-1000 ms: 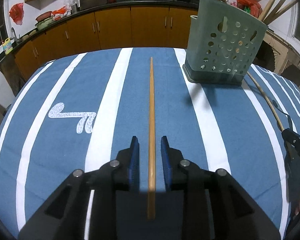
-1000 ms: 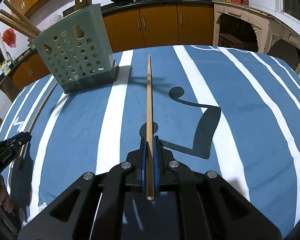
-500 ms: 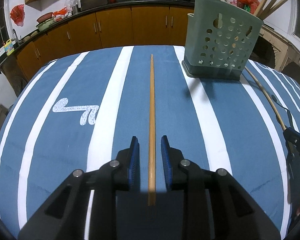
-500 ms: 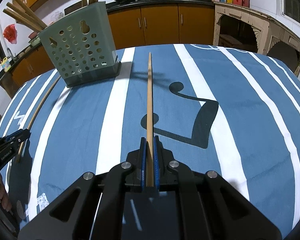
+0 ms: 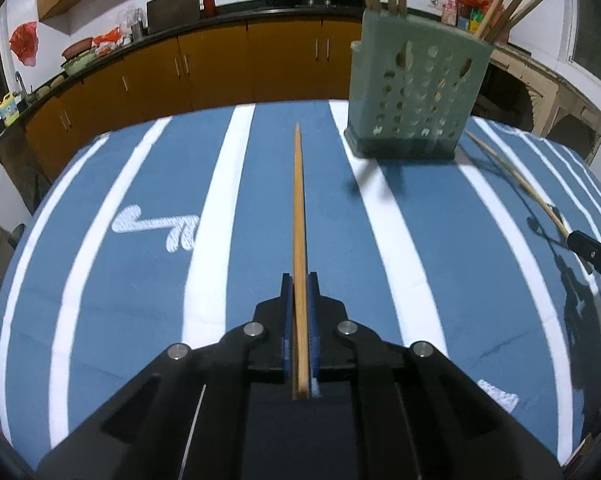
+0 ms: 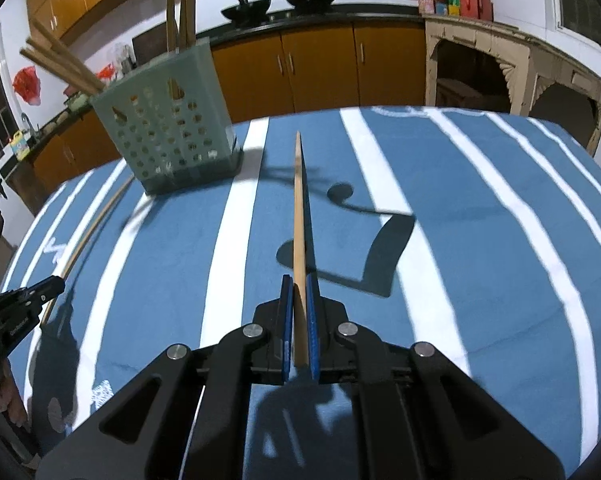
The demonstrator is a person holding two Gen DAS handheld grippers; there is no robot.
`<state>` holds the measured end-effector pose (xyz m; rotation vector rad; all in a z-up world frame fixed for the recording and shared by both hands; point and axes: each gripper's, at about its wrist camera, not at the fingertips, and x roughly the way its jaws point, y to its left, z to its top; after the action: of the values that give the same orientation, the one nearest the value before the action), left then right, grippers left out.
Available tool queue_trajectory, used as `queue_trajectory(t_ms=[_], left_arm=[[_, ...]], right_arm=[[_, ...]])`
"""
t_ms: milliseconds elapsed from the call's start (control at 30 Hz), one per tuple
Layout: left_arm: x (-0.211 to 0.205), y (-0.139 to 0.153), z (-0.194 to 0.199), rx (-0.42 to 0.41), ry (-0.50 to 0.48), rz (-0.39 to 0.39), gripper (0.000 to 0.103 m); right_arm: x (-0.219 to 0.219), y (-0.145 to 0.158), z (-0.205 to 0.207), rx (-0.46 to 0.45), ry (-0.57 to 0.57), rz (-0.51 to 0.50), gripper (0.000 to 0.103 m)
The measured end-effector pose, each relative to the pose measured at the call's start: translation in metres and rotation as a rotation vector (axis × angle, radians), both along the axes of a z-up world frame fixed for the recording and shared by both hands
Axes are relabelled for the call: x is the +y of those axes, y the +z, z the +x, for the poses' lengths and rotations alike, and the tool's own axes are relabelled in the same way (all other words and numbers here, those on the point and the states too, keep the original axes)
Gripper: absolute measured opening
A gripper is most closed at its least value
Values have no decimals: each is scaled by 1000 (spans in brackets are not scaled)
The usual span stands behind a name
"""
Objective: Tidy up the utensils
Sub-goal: 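Lift both held chopsticks and carry them over the green holder, then lower both chopsticks upright into the green holder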
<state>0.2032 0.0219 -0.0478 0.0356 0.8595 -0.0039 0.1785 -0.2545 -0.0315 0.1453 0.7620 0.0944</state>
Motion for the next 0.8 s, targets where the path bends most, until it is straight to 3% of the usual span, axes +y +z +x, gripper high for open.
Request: queue_trajectory(t_ms=[367, 800], left_arm=[[-1, 61, -17, -158, -26, -11, 8], [4, 119, -27, -313, -24, -56, 8]], right_arm=[[-8, 48, -12, -164, -19, -14, 8], [-8, 86, -20, -280, -6, 2, 8]])
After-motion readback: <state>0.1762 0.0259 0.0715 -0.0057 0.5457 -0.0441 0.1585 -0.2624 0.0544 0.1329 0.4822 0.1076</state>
